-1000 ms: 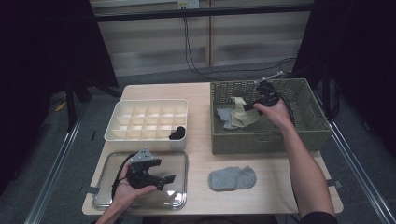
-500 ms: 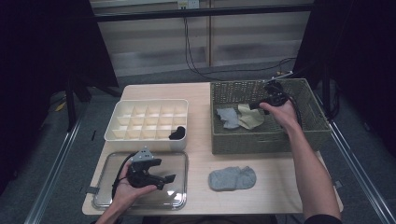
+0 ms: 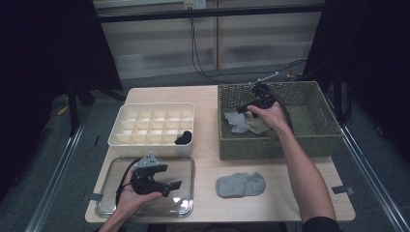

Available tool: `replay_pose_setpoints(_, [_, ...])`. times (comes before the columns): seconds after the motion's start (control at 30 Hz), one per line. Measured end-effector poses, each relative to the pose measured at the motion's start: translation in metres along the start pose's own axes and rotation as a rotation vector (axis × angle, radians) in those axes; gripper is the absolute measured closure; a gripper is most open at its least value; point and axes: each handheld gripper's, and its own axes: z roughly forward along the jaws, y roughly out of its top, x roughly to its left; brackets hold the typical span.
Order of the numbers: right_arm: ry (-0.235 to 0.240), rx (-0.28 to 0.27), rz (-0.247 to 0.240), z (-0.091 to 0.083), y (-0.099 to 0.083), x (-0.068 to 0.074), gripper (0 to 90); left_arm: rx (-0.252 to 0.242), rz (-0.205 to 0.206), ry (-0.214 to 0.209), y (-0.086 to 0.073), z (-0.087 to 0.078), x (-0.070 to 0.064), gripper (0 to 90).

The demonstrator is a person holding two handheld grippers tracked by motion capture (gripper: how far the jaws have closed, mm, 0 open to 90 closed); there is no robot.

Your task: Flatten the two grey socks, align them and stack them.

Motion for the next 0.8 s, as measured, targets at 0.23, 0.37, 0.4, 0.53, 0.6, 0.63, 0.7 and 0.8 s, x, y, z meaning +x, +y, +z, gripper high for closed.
replay_pose_setpoints(0.23, [0.008, 0.073, 0.004, 0.028, 0.007, 0.008, 60.6, -0.002, 0.001, -0.002, 0.000, -0.001, 0.001, 12.3])
replay_pose_setpoints(0.37, [0.005, 0.101, 0.002, 0.038, 0.012, 0.011, 60.0, 0.000, 0.002, 0.001, 0.000, -0.002, 0.000, 12.2])
replay_pose_setpoints(0.4, [0.007, 0.107, 0.003, 0.040, 0.012, 0.012, 60.4, -0.001, 0.002, -0.001, 0.000, -0.002, 0.000, 12.2])
replay_pose_setpoints(0.53, [0.000, 0.160, 0.003, 0.049, 0.011, 0.012, 60.1, 0.000, 0.003, -0.001, 0.000, -0.002, 0.001, 11.9])
replay_pose_setpoints(0.6, [-0.008, 0.179, 0.005, 0.050, 0.009, 0.011, 58.5, -0.001, 0.002, -0.002, 0.000, -0.001, 0.001, 11.9])
replay_pose_setpoints(0.63, [-0.026, 0.207, -0.005, 0.053, 0.008, 0.012, 57.4, -0.002, 0.002, -0.002, 0.000, -0.001, 0.001, 11.8])
replay_pose_setpoints(0.7, [-0.035, 0.228, -0.013, 0.055, 0.007, 0.012, 57.2, -0.004, 0.002, -0.002, 0.000, -0.001, 0.000, 11.8])
replay_pose_setpoints(0.8, [-0.036, 0.243, -0.026, 0.059, 0.007, 0.013, 56.5, -0.002, 0.009, -0.005, 0.000, -0.002, -0.001, 11.8])
